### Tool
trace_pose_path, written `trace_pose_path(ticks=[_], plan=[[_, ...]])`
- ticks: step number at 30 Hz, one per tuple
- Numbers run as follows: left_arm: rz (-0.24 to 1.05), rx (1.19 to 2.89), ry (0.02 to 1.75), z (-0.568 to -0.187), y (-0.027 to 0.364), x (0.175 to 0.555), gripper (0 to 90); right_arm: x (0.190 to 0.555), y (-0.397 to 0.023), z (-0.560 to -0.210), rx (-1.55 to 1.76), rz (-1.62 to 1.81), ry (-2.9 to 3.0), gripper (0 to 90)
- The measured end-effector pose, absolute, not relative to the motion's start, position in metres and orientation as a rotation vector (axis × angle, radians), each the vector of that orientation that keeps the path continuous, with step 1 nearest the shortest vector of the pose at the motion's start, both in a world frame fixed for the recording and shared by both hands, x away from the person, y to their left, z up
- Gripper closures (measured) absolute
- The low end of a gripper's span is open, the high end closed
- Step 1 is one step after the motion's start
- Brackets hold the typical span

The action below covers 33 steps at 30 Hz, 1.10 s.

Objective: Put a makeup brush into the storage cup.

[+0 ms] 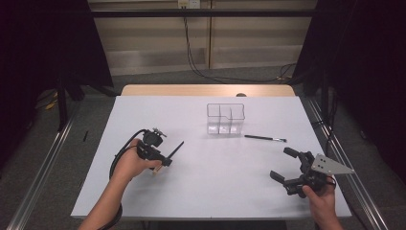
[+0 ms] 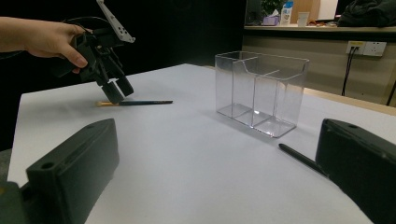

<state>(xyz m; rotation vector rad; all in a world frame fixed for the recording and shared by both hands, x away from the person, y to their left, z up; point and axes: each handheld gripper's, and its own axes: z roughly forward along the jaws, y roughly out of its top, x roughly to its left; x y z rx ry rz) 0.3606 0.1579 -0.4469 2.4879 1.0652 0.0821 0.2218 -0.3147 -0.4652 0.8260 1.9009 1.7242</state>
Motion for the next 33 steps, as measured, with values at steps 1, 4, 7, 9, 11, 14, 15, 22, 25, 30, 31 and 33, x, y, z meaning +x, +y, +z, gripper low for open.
trace_pose_path(ticks=[1,4,7,9,11,14,15,22,25,30,31,33], plan=[[0.090,2.495,1.060,-0.447,0.157,0.360,40.3,0.222,-0.315,-0.465,0.826,1.725,1.901,0.0],[0.056,2.505,1.052,-0.448,0.157,0.361,47.2,0.222,-0.314,-0.465,0.832,1.719,1.904,0.0],[0.048,2.516,1.079,-0.450,0.154,0.361,50.8,0.222,-0.314,-0.466,0.828,1.712,1.916,0.0],[0.062,2.541,1.070,-0.449,0.153,0.362,53.0,0.222,-0.314,-0.465,0.826,1.710,1.914,0.0],[0.069,2.542,1.053,-0.449,0.150,0.361,57.0,0.222,-0.314,-0.465,0.824,1.711,1.914,0.0],[0.099,2.593,1.036,-0.448,0.145,0.360,64.5,0.222,-0.314,-0.465,0.823,1.711,1.915,0.0],[0.084,2.602,1.035,-0.448,0.143,0.360,68.6,0.222,-0.314,-0.465,0.823,1.710,1.914,0.0],[0.064,2.634,1.054,-0.448,0.138,0.363,81.8,0.222,-0.313,-0.465,0.822,1.703,1.921,0.0],[0.051,2.640,1.057,-0.448,0.137,0.364,83.6,0.222,-0.312,-0.465,0.817,1.701,1.925,0.0],[0.060,2.648,1.063,-0.447,0.136,0.364,83.7,0.223,-0.313,-0.466,0.821,1.694,1.928,0.0],[0.055,2.644,1.065,-0.447,0.137,0.364,83.7,0.222,-0.313,-0.465,0.822,1.694,1.926,0.0],[0.047,2.630,1.077,-0.447,0.138,0.364,83.7,0.222,-0.313,-0.465,0.823,1.696,1.925,0.0]])
